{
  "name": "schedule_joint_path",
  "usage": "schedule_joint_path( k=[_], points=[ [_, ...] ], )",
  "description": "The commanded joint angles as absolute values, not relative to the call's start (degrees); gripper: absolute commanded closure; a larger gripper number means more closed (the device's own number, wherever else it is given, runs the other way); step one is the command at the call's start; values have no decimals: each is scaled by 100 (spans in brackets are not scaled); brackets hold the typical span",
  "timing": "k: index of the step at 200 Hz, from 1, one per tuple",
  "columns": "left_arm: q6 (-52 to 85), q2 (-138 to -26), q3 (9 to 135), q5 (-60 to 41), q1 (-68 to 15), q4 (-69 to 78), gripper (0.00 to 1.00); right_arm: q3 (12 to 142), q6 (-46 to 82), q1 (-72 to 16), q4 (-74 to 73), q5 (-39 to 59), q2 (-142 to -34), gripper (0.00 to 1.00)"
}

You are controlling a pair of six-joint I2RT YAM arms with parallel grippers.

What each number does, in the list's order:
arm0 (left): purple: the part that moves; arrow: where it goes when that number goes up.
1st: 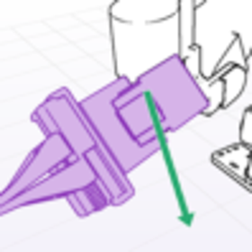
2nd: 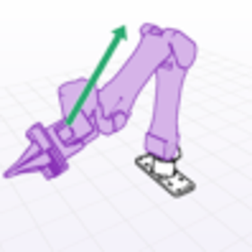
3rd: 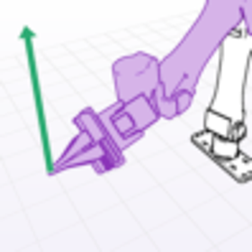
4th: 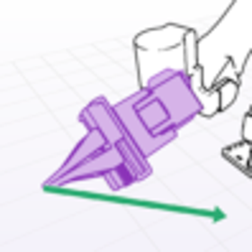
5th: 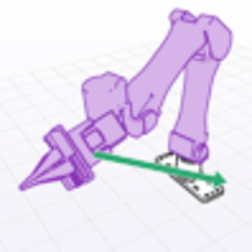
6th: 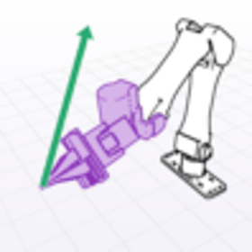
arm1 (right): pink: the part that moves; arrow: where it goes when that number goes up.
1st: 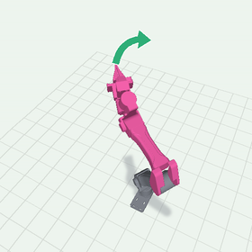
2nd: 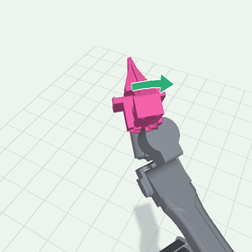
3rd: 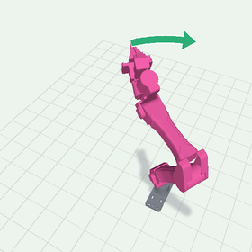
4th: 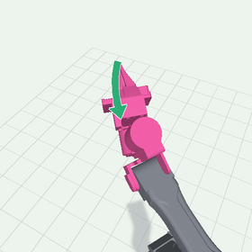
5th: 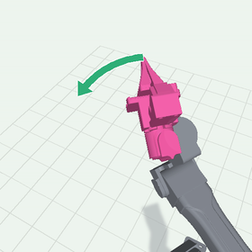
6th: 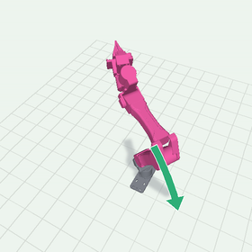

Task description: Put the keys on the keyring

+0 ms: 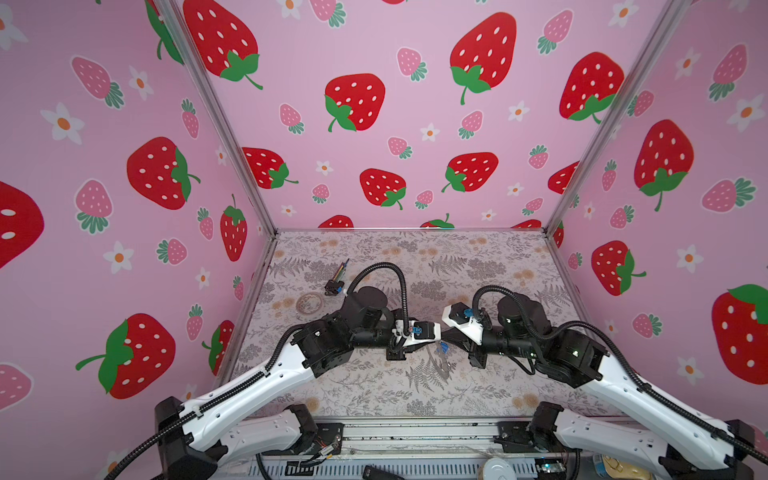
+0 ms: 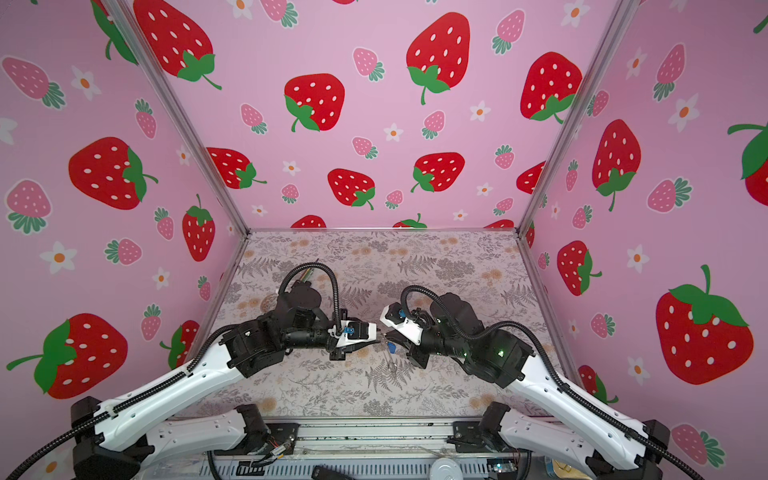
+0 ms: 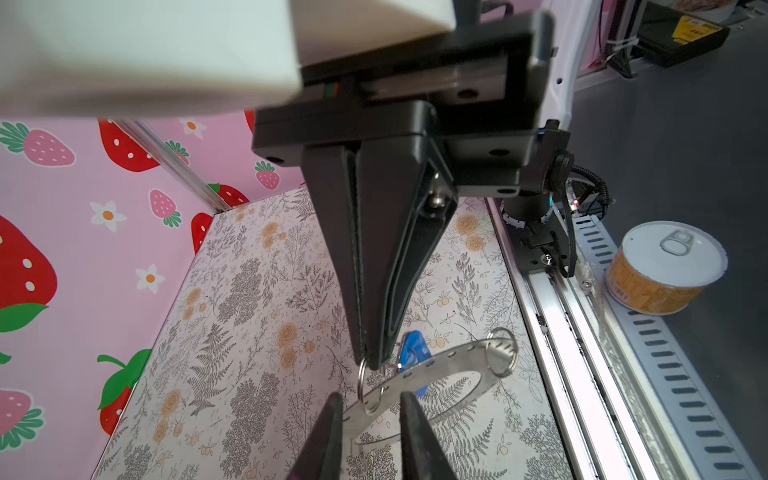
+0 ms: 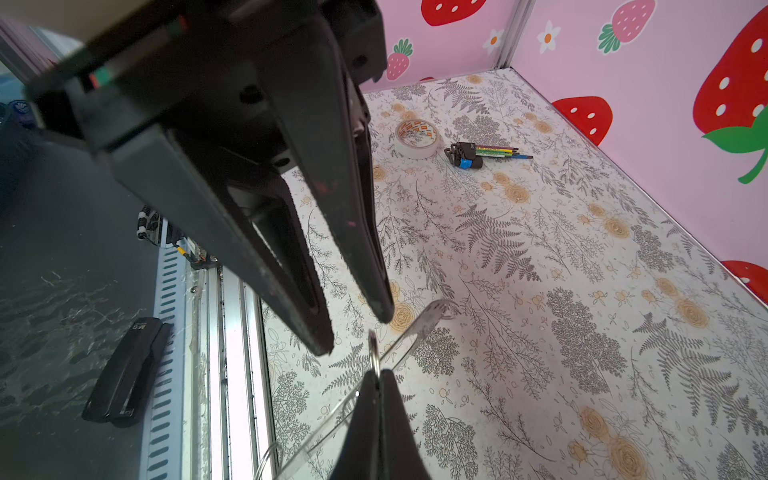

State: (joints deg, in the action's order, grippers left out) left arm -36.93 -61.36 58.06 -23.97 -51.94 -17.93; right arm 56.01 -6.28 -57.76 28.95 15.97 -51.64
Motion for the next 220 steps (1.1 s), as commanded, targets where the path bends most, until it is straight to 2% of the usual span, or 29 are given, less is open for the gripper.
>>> schedule_joint_path(
  k=[1, 97, 147, 155, 168, 188, 207, 220],
  points=[
    [-3885, -6182, 6105, -2276, -5238, -1938, 73, 5792, -712, -5797, 2986, 1767, -5177, 100],
    [-3911, -6300, 6132, -2230, -5326, -1995, 80, 5883, -675, -5794, 2817, 1915, -5177, 100],
    [-3884, -6340, 6136, -2283, -5349, -1942, 93, 5861, -624, -5793, 2700, 2014, -5370, 100],
    [-3884, -6341, 6137, -2291, -5344, -1942, 100, 5871, -622, -5793, 2682, 2000, -5358, 100],
    [-3854, -6344, 6137, -2324, -5345, -1947, 100, 5855, -624, -5792, 2614, 1899, -5273, 100],
    [-3679, -6220, 6029, -2334, -5284, -1695, 100, 5730, -695, -5792, 2571, 1577, -4976, 78],
    [-3235, -6054, 5862, -2631, -5059, -1246, 100, 5498, -736, -5792, 2528, 1191, -4690, 68],
    [-2900, -5965, 5725, -2827, -4920, -880, 100, 5307, -674, -5792, 2357, 1057, -4469, 65]
  ],
)
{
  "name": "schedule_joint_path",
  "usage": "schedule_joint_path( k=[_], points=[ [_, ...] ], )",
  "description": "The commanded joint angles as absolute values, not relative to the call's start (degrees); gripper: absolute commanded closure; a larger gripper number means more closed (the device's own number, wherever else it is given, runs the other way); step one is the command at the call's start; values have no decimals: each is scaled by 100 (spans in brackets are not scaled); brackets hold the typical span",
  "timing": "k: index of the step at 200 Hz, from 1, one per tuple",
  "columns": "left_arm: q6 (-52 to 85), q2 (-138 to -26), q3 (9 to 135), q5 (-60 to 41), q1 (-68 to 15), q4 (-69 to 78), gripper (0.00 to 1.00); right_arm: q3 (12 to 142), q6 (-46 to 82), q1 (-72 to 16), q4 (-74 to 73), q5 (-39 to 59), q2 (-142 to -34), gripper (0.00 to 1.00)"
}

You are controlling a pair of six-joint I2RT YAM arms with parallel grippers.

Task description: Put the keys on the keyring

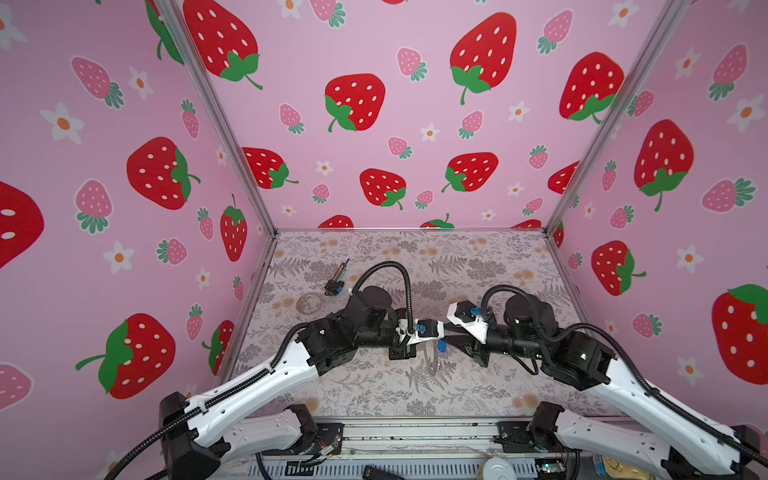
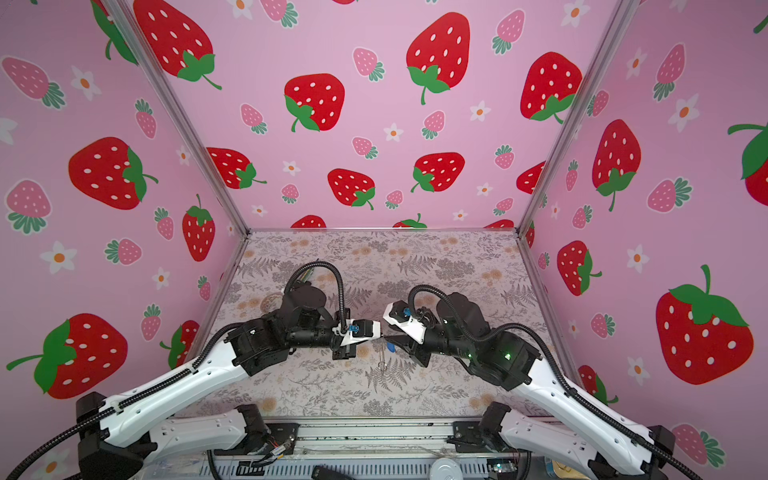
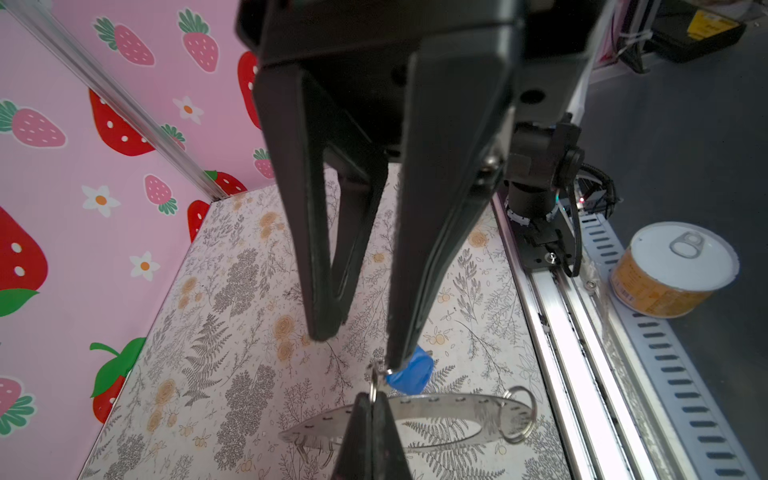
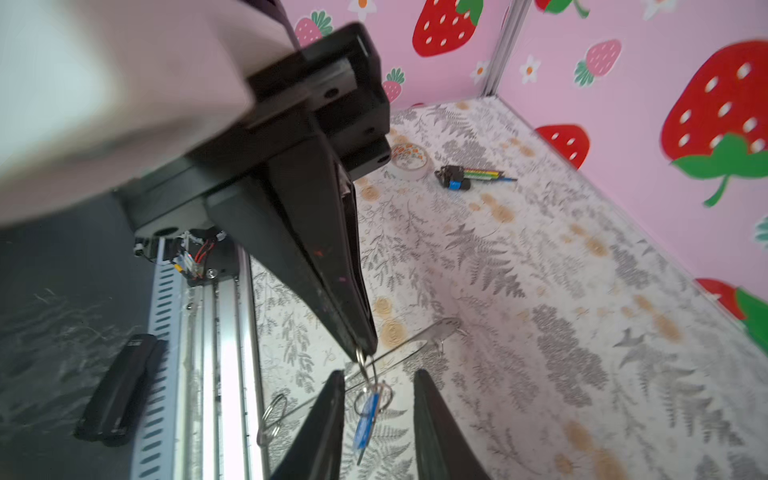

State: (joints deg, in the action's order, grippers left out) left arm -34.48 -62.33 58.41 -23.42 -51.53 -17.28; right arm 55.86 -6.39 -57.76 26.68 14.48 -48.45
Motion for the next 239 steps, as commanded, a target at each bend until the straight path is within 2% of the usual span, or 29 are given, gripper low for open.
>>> schedule_joint_path(
  k=[1, 57, 142, 200, 239],
  points=[
    [-2878, -5953, 5710, -2833, -4908, -844, 100, 5290, -671, -5792, 2334, 1060, -4454, 65],
    [-1976, -5801, 5339, -3232, -4694, 421, 100, 4438, -256, -5793, 1121, 1171, -3892, 58],
    [-1518, -5789, 5101, -3357, -4694, 1174, 100, 4213, -327, -5792, 511, 1292, -3762, 56],
    [-1439, -5810, 5090, -3487, -4697, 1296, 100, 4019, -229, -5792, 270, 1618, -3660, 65],
    [-1389, -5783, 5050, -3594, -4694, 1394, 100, 4012, -231, -5784, 187, 1652, -3837, 66]
  ],
)
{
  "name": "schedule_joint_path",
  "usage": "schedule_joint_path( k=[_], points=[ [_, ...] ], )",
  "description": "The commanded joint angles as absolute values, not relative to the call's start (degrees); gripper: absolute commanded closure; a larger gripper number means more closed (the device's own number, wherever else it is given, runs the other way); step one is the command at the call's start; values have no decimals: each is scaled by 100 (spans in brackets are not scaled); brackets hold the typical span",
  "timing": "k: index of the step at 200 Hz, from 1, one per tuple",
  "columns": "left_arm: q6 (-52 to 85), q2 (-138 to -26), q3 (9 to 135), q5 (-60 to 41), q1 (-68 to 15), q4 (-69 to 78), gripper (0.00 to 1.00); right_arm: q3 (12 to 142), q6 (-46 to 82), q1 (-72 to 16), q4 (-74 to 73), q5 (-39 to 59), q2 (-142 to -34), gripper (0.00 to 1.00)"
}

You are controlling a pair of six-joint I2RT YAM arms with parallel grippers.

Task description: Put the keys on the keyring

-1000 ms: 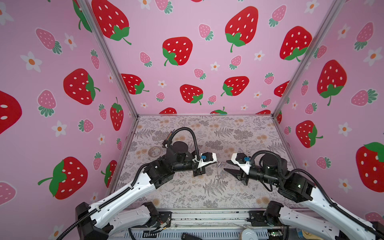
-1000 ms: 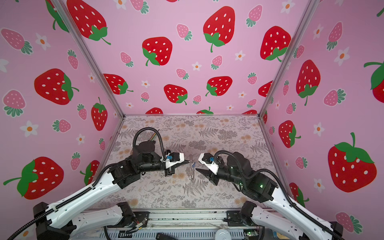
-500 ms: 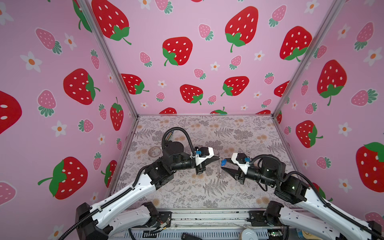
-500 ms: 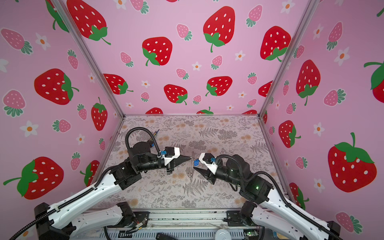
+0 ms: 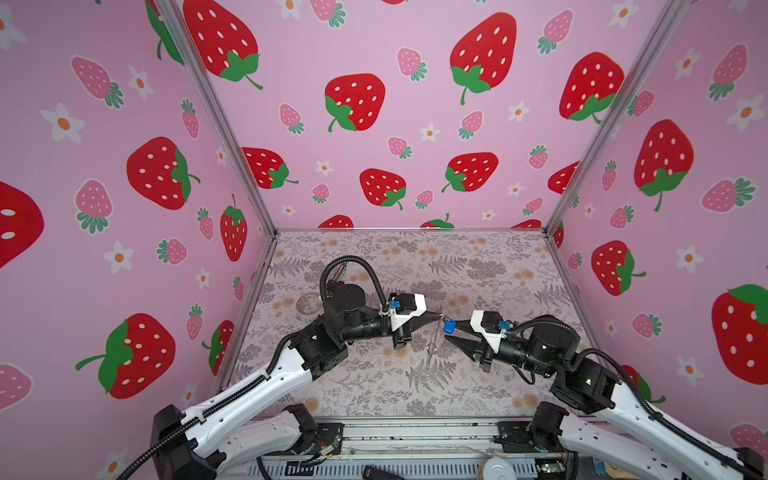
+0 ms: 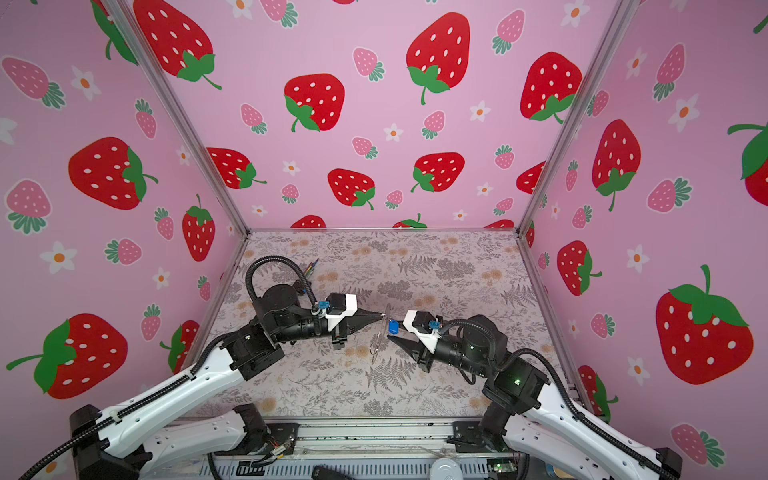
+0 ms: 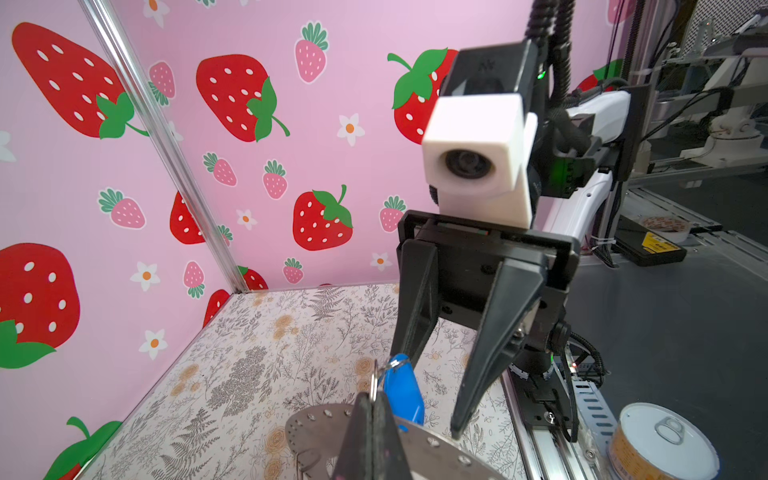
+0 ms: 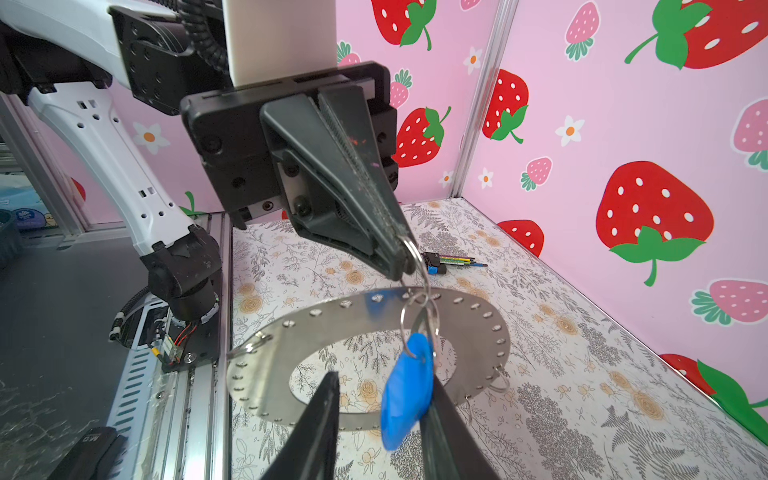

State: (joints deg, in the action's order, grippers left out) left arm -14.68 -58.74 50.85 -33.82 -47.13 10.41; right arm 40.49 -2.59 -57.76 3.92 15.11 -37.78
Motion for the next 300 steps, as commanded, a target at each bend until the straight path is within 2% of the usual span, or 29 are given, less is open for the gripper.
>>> schedule_joint_path(
  k=[1, 29, 75, 121, 191, 300],
  points=[
    [-1389, -5779, 5047, -3595, -4694, 1391, 100, 4014, -230, -5788, 181, 1652, -3839, 66],
    [-1397, -5773, 5019, -3608, -4693, 1395, 100, 4026, -269, -5788, 62, 1655, -3831, 72],
    [-1441, -5784, 5011, -3570, -4700, 1391, 100, 4054, -391, -5774, 195, 1652, -3747, 100],
    [-1179, -5797, 4802, -3376, -4703, 1846, 100, 4610, -691, -5774, 1096, 1543, -4418, 100],
    [-1085, -5717, 4597, -3250, -4746, 2101, 100, 4650, -673, -5777, 1001, 1548, -4596, 100],
    [-2187, -5711, 5014, -3187, -5005, 563, 100, 4726, -695, -5768, 1045, 1226, -4221, 100]
  ],
)
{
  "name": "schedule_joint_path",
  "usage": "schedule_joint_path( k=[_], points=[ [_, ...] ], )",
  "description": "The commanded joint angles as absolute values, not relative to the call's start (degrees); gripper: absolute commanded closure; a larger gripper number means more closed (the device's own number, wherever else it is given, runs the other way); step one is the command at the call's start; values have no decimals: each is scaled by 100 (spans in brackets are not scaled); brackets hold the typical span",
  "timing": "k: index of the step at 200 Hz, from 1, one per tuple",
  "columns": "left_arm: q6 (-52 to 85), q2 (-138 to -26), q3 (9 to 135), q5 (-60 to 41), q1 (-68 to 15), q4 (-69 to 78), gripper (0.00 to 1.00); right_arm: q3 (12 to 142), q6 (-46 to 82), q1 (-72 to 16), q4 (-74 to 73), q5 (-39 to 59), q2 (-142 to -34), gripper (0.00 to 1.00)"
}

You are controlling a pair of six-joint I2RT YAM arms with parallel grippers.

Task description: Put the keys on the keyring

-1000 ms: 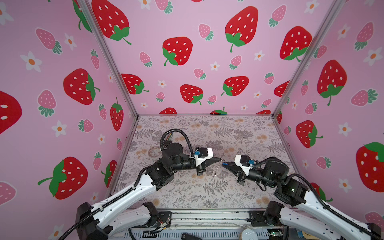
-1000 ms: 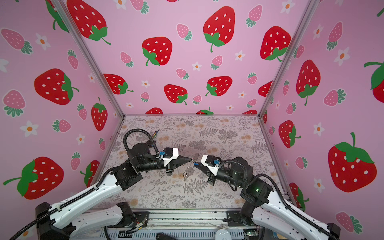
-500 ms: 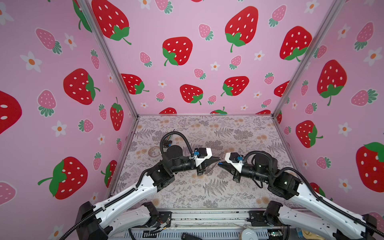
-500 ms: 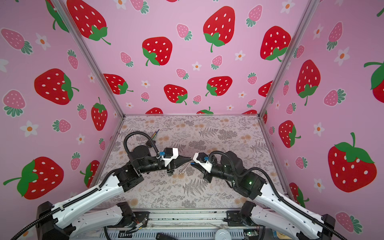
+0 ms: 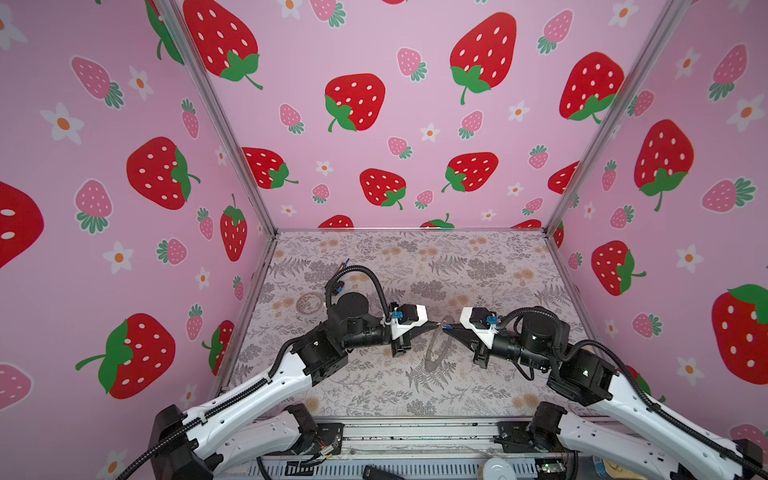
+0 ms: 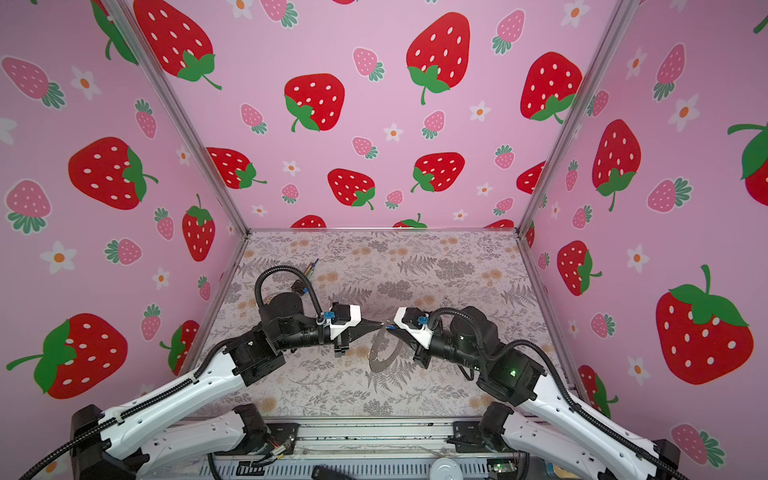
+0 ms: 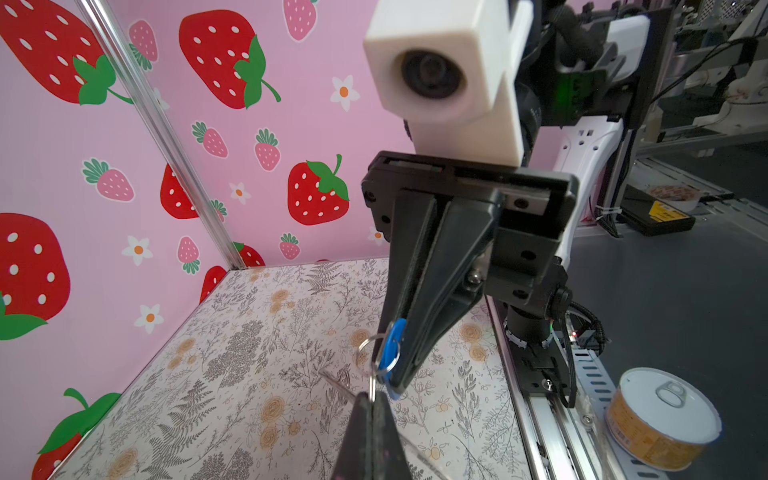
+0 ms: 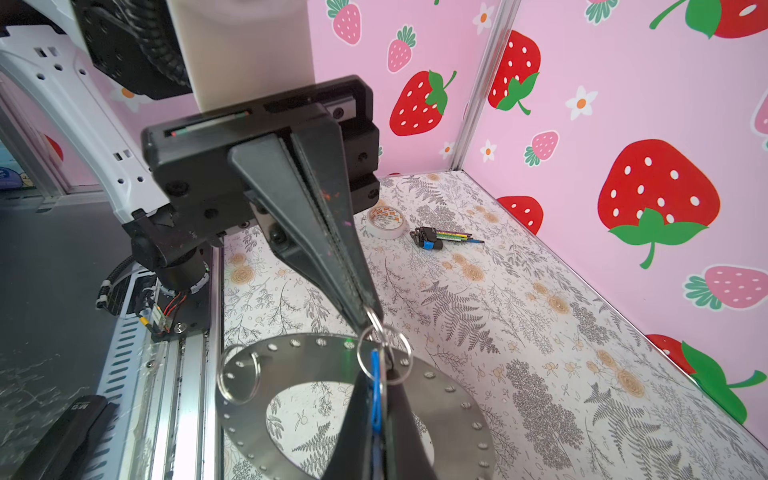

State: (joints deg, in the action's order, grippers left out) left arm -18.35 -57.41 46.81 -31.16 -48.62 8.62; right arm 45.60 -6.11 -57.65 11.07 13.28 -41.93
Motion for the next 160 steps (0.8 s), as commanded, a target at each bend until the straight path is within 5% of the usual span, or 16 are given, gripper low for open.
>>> schedule_joint_path(
  k=[1, 117, 135, 160],
  points=[
    [-2196, -5716, 5016, -3185, -5003, 554, 100, 4727, -699, -5767, 1050, 1228, -4224, 100],
    [-2480, -5909, 4867, -2390, -4814, -436, 100, 5085, -1479, -5766, 1759, 516, -4775, 100],
    [-2406, -5885, 4751, -2214, -4707, -293, 74, 5082, -1593, -5767, 1700, 475, -5089, 100],
    [-2077, -5711, 4424, -1934, -4285, 6, 59, 4963, -1723, -5693, 1308, 558, -5734, 100]
  ],
)
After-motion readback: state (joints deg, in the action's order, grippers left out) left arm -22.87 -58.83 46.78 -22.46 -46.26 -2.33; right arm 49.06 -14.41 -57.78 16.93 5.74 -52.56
